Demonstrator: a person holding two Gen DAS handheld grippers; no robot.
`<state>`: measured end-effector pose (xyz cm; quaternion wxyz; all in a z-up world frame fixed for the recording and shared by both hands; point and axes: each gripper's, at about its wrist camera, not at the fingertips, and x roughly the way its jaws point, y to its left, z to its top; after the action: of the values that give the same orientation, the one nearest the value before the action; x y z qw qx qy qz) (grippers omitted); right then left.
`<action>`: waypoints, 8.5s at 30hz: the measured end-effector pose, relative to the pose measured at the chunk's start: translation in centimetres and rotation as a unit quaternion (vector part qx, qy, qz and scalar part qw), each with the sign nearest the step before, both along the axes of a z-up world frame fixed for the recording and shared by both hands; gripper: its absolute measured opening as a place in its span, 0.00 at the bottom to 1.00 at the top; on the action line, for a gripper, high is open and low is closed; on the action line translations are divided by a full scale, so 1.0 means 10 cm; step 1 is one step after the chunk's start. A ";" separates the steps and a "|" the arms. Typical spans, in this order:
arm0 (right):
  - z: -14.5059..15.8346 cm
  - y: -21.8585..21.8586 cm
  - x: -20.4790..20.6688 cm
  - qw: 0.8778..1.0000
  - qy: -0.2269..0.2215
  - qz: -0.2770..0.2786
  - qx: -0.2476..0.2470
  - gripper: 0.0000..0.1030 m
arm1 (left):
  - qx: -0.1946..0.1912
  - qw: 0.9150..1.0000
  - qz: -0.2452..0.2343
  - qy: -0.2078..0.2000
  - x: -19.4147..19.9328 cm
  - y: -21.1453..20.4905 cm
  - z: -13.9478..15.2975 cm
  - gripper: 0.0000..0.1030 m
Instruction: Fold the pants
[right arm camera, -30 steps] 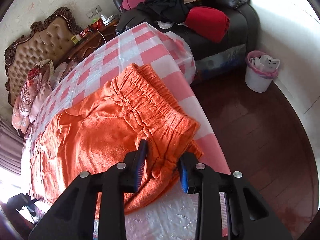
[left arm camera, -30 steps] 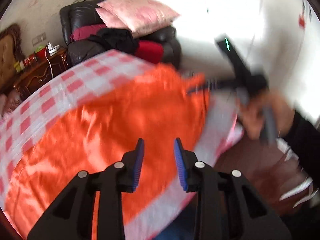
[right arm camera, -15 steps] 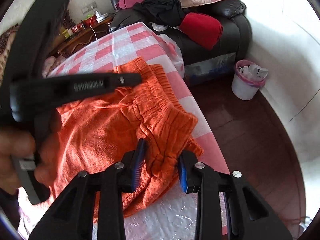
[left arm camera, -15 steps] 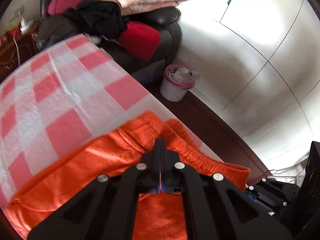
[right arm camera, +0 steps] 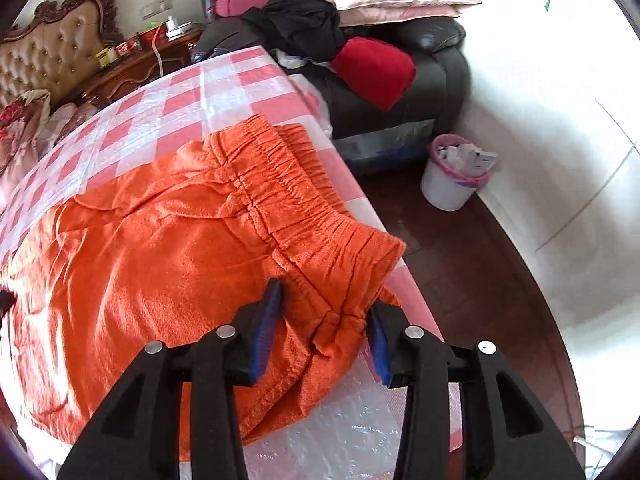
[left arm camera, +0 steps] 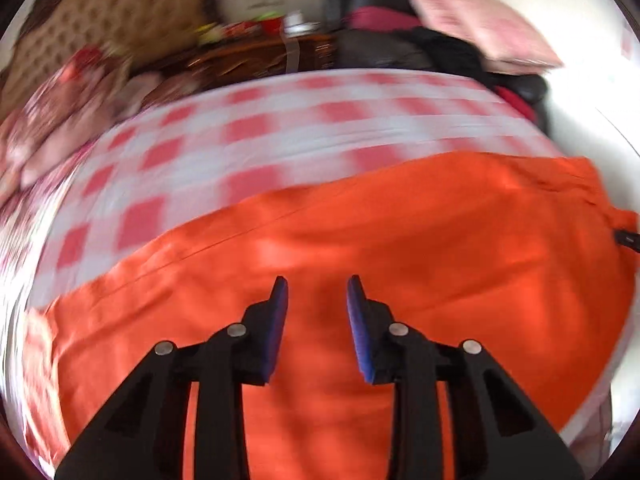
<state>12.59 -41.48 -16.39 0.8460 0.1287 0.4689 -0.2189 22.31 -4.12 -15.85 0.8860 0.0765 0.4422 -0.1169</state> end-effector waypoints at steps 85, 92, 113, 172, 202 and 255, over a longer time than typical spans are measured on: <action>-0.17 2.60 0.45 0.987 0.035 0.156 0.008 0.96 | -0.104 0.988 0.113 -0.019 -1.01 2.40 0.49 0.85; -0.16 2.60 0.46 0.989 0.050 0.138 0.015 0.96 | -0.028 0.998 0.036 0.032 -0.73 0.79 0.05 0.90; -0.15 2.61 0.42 0.986 0.048 0.160 0.009 0.96 | -0.006 0.995 0.094 0.029 -0.70 0.60 -0.12 0.99; 0.18 3.22 0.19 0.954 0.018 0.300 0.012 0.95 | -0.290 0.872 0.393 0.027 -1.59 4.60 -0.07 0.74; -0.07 3.73 0.32 0.939 0.075 0.337 0.014 0.95 | -0.456 0.837 0.292 0.075 -1.27 4.69 -0.41 0.10; -0.09 3.82 0.51 0.941 0.077 0.329 -0.002 0.86 | -0.550 0.791 0.252 0.094 -1.23 4.68 -0.79 0.21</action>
<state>17.69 -3.23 -17.28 0.8325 -0.0517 0.5482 0.0619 10.03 42.70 -23.79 0.7307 -0.5488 0.3879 -0.1197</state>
